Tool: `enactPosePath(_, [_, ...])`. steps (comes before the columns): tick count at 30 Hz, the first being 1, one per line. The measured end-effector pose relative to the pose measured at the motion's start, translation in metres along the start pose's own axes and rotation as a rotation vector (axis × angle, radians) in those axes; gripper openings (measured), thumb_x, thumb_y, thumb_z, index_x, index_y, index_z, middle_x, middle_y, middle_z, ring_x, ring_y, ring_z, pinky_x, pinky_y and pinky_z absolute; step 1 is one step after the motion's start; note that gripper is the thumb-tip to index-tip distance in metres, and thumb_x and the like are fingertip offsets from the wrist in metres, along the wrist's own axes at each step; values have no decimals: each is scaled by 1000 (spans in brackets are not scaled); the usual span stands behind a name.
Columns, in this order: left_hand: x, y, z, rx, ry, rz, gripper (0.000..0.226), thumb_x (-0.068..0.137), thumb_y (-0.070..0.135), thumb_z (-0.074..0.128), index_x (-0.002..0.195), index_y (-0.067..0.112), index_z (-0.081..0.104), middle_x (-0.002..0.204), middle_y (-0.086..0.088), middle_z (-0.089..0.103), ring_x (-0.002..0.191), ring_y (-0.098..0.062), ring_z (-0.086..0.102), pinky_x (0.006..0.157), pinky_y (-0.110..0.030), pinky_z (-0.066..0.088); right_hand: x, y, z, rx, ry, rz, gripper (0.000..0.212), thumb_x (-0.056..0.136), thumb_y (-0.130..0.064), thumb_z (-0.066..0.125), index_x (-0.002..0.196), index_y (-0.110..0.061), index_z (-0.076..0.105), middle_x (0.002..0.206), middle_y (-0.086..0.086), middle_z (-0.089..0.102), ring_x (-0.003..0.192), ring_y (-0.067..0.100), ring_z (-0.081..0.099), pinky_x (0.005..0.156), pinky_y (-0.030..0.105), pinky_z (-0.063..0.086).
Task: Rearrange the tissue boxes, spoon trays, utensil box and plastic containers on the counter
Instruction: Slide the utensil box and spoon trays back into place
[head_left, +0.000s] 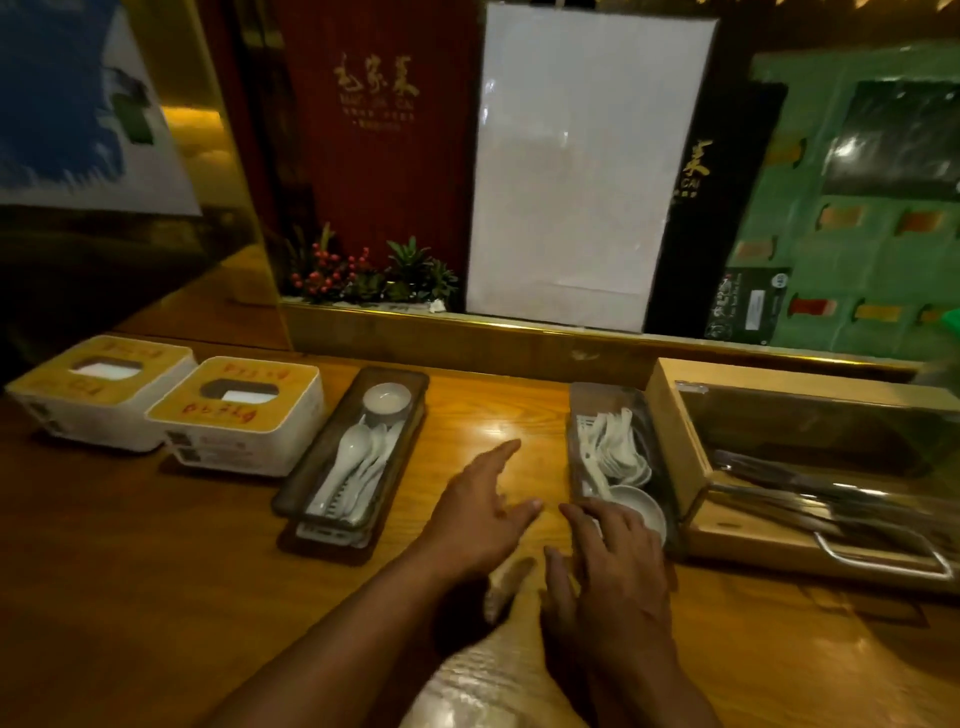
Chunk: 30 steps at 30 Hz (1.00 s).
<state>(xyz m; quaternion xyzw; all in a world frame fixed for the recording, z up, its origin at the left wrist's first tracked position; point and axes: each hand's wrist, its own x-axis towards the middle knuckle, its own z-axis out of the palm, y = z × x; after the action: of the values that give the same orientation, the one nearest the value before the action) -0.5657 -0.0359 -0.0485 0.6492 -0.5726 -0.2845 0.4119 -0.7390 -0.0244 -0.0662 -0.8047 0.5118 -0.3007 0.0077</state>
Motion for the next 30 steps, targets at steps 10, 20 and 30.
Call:
enactPosePath(10, [-12, -70, -172, 256, 216, 64, 42, 87, 22, 72, 127, 31, 61, 132, 8, 56, 120, -11, 51, 91, -29, 47, 27, -142, 64, 291, -357, -74, 77, 83, -57, 61, 150, -38, 26, 161, -9, 16, 141, 16, 30, 105, 34, 43])
enactPosePath(20, [-2, -115, -186, 60, 17, 12, 72, 84, 24, 76, 145, 34, 40, 138, 11, 48, 118, -10, 52, 95, -38, 52, 27, -186, 97, 42, -218, 35, 65, 81, -58, 54, 139, -30, 46, 157, -4, 36, 138, 20, 38, 103, 39, 44])
enactPosePath(30, [15, -74, -109, -158, -189, -17, 80, 80, 20, 82, 148, 29, 40, 128, 10, 60, 106, -3, 53, 85, -23, 49, 13, -113, 51, -204, -218, 185, 59, 79, -57, 55, 132, -31, 51, 146, -4, 52, 131, 23, 49, 105, 44, 43])
